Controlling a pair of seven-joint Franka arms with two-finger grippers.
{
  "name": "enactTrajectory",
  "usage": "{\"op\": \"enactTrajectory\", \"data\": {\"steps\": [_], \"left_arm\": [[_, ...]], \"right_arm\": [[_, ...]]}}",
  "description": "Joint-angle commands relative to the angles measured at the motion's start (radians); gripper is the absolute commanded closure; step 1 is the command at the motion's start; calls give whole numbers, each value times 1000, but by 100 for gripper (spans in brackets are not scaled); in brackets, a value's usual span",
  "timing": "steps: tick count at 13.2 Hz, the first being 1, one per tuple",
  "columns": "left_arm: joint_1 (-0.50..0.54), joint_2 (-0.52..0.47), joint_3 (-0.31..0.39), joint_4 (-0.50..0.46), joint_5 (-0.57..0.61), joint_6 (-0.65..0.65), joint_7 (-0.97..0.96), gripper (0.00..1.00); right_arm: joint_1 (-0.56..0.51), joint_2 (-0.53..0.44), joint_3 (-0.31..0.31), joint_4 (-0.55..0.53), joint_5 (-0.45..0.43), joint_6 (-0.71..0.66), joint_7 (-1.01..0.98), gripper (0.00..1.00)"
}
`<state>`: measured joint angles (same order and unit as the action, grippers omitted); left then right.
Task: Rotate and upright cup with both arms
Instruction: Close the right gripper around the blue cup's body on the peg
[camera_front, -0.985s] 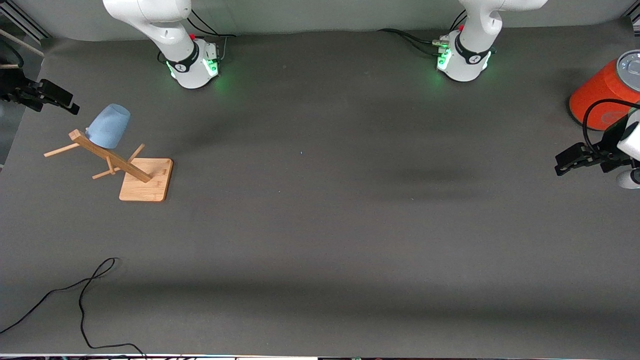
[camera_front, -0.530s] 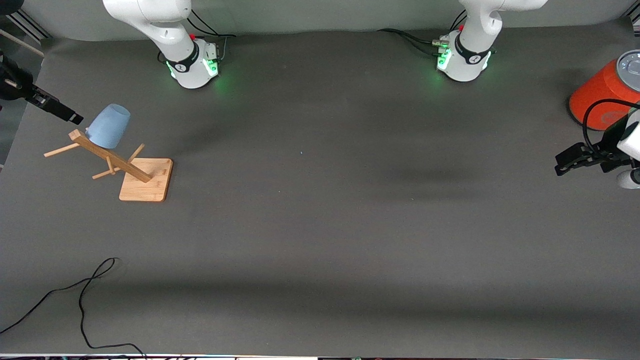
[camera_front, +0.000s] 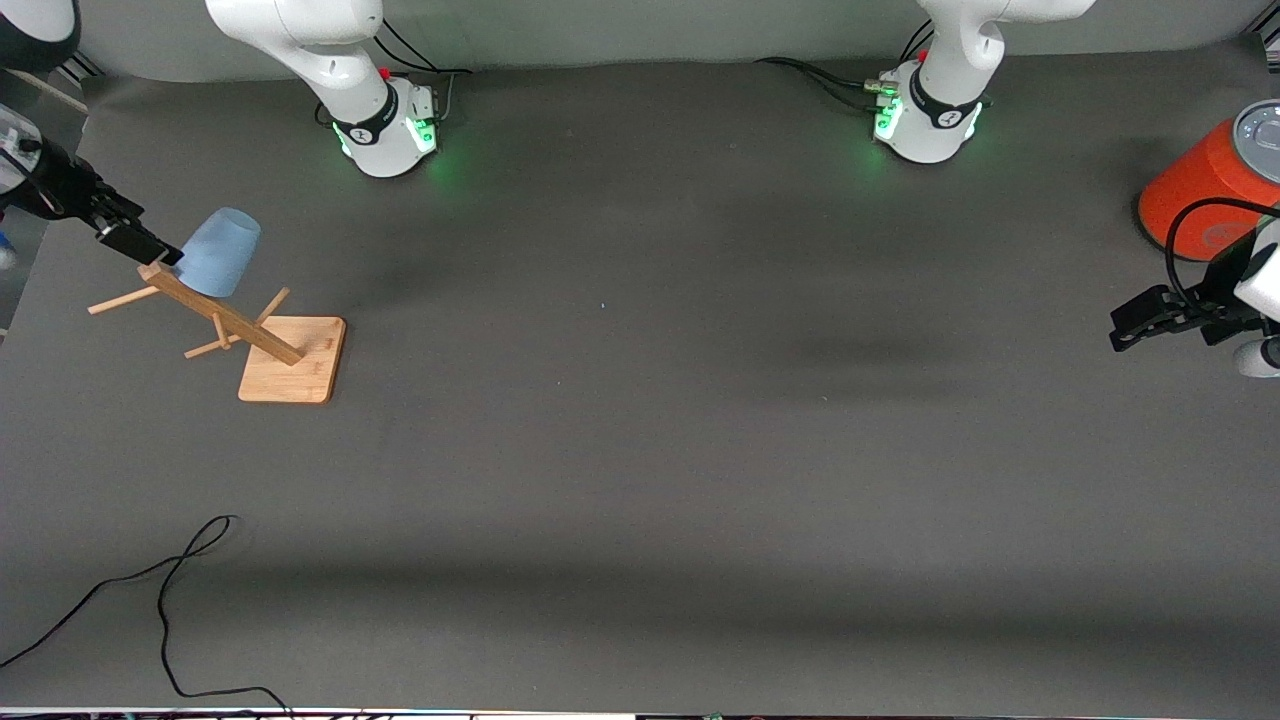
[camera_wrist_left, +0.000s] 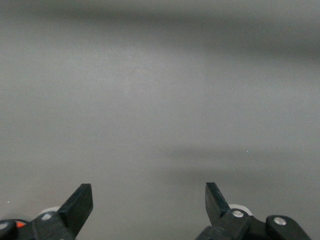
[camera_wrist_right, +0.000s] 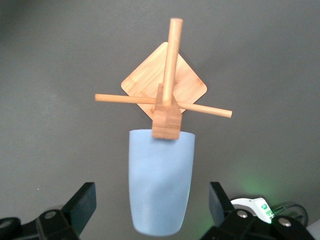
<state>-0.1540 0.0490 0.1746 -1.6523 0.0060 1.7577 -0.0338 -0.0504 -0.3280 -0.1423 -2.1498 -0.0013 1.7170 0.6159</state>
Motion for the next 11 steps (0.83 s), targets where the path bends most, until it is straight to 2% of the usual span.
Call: {"op": "enactTrajectory", "data": {"steps": [1,6,11], "left_arm": [[2,-12,-1,5,-1,-21,17,0],[2,-11,-1,5,-1,-21,17,0],[1,-8,-1,3,-1,-21,17,0]], "right_arm": [[7,-36,-2,-80,-2,64,28,0],[10,-33,-3,-192,24,170,28,0],[10,-14,-3,-208,24,182,28,0]]}}
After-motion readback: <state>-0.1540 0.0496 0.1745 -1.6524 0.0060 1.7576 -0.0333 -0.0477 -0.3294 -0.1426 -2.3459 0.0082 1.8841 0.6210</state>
